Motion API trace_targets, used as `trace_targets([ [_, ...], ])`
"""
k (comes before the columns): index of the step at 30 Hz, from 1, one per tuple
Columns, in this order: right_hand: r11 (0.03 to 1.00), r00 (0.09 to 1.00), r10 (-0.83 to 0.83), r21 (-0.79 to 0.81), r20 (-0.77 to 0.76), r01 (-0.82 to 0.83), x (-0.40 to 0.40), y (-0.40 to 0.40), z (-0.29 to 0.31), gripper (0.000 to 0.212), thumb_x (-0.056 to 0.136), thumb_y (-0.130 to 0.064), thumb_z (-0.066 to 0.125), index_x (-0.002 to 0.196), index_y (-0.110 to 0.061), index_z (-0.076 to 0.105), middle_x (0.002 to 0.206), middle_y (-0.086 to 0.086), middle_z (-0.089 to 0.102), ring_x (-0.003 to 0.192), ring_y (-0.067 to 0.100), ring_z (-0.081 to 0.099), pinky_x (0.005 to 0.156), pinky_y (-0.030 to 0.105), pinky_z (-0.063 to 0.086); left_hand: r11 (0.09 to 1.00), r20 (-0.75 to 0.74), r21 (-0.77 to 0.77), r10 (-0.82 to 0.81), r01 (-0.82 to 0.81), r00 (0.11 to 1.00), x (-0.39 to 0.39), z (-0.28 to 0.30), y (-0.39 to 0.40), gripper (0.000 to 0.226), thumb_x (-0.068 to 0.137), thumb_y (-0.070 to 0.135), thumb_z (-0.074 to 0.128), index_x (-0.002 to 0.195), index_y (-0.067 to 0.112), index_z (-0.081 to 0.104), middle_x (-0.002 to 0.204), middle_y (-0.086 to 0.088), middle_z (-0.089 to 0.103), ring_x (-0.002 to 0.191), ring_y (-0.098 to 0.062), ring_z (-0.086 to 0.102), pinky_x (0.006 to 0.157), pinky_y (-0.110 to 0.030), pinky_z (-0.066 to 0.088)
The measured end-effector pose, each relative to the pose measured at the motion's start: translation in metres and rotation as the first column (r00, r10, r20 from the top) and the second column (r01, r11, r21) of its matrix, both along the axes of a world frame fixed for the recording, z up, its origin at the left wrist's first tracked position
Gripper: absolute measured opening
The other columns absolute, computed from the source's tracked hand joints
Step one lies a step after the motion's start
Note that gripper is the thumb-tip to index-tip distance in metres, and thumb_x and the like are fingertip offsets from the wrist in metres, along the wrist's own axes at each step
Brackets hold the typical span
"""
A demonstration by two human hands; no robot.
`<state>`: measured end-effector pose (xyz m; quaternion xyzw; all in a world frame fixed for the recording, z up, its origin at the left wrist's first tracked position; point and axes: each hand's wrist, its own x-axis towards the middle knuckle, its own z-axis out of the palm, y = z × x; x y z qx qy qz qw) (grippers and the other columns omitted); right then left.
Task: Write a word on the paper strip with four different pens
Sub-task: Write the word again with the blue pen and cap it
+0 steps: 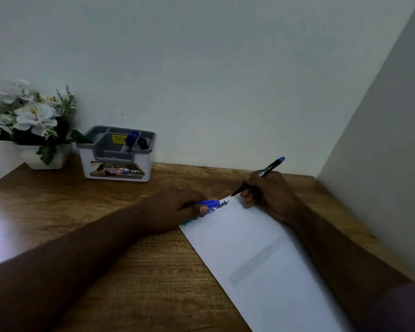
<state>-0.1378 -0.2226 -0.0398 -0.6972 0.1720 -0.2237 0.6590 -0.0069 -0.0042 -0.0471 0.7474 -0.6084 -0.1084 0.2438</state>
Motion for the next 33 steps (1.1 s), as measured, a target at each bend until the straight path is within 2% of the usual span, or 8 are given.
trace_targets([
  [2,1.000,1.000,-0.011,-0.029,-0.018,0.010,-0.0001,0.0018,-0.0019,0.020,0.091,-0.002,0.055,0.075,0.007,0.062,0.058,0.016,0.064,0.041,0.018,0.058,0.042,0.028,0.053,0.999,-0.006,-0.012,0.033,-0.033,0.999,0.0004,0.0003,-0.0013,0.044,0.091,0.056,0.038,0.114,0.027,0.062,0.102,0.005,0.067,0.088,-0.009,0.058,0.079,-0.031,0.046],
  [6,0.996,0.999,-0.037,-0.084,-0.030,0.034,-0.0020,-0.0007,-0.0033,0.021,0.091,-0.001,0.057,0.072,0.005,0.063,0.057,0.014,0.065,0.041,0.018,0.059,0.043,0.028,0.053,0.995,-0.012,-0.079,0.053,-0.054,0.999,0.0011,-0.0007,-0.0069,0.040,0.087,0.057,0.042,0.092,0.026,0.066,0.079,0.006,0.064,0.074,-0.006,0.056,0.059,-0.015,0.036],
  [8,0.994,0.998,-0.047,-0.105,-0.031,0.043,-0.0033,-0.0010,-0.0049,0.021,0.091,-0.001,0.057,0.072,0.004,0.063,0.056,0.013,0.065,0.042,0.018,0.060,0.043,0.028,0.054,0.994,-0.010,-0.102,0.036,-0.037,0.999,0.0017,-0.0032,-0.0081,0.037,0.087,0.057,0.043,0.085,0.027,0.065,0.073,0.007,0.062,0.073,-0.004,0.055,0.057,-0.014,0.037],
  [14,0.989,0.998,-0.054,-0.142,-0.042,0.048,-0.0010,0.0016,-0.0085,0.020,0.091,-0.001,0.057,0.073,0.004,0.063,0.055,0.011,0.066,0.043,0.017,0.060,0.044,0.028,0.054,0.993,0.009,-0.119,0.012,-0.010,1.000,0.0075,-0.0081,-0.0076,0.042,0.087,0.059,0.044,0.094,0.025,0.069,0.081,0.004,0.068,0.073,-0.007,0.058,0.061,-0.021,0.039],
  [18,0.987,0.998,-0.049,-0.154,-0.050,0.041,-0.0004,0.0017,-0.0083,0.019,0.091,-0.003,0.058,0.075,0.005,0.064,0.056,0.011,0.066,0.045,0.017,0.062,0.045,0.026,0.054,0.995,0.005,-0.104,-0.004,0.004,1.000,0.0079,-0.0077,-0.0088,0.041,0.089,0.054,0.046,0.095,0.021,0.069,0.081,0.002,0.067,0.074,-0.009,0.056,0.058,-0.015,0.035],
  [23,0.986,0.997,-0.033,-0.166,-0.069,0.021,-0.0020,-0.0001,-0.0079,0.017,0.089,-0.001,0.061,0.074,0.006,0.064,0.055,0.012,0.066,0.044,0.019,0.061,0.045,0.027,0.054,0.996,0.001,-0.091,-0.006,0.006,1.000,0.0080,-0.0076,-0.0085,0.044,0.088,0.056,0.044,0.102,0.022,0.069,0.092,0.000,0.070,0.080,-0.014,0.061,0.070,-0.035,0.047],
  [29,0.988,0.997,-0.044,-0.152,-0.061,0.035,-0.0009,0.0006,-0.0088,0.017,0.089,-0.001,0.061,0.074,0.005,0.063,0.056,0.013,0.066,0.046,0.021,0.062,0.046,0.029,0.055,0.995,0.000,-0.099,0.004,-0.004,1.000,0.0067,-0.0068,-0.0074,0.044,0.087,0.058,0.044,0.097,0.023,0.069,0.083,0.003,0.068,0.073,-0.009,0.058,0.060,-0.023,0.038],
  [33,0.986,0.997,-0.057,-0.161,-0.053,0.048,-0.0010,0.0031,-0.0083,0.017,0.089,-0.001,0.060,0.073,0.005,0.062,0.054,0.013,0.064,0.044,0.021,0.060,0.045,0.029,0.054,0.995,-0.008,-0.102,0.007,-0.008,1.000,0.0058,-0.0061,-0.0065,0.043,0.087,0.058,0.045,0.094,0.023,0.069,0.081,0.003,0.067,0.072,-0.009,0.057,0.060,-0.023,0.037],
])
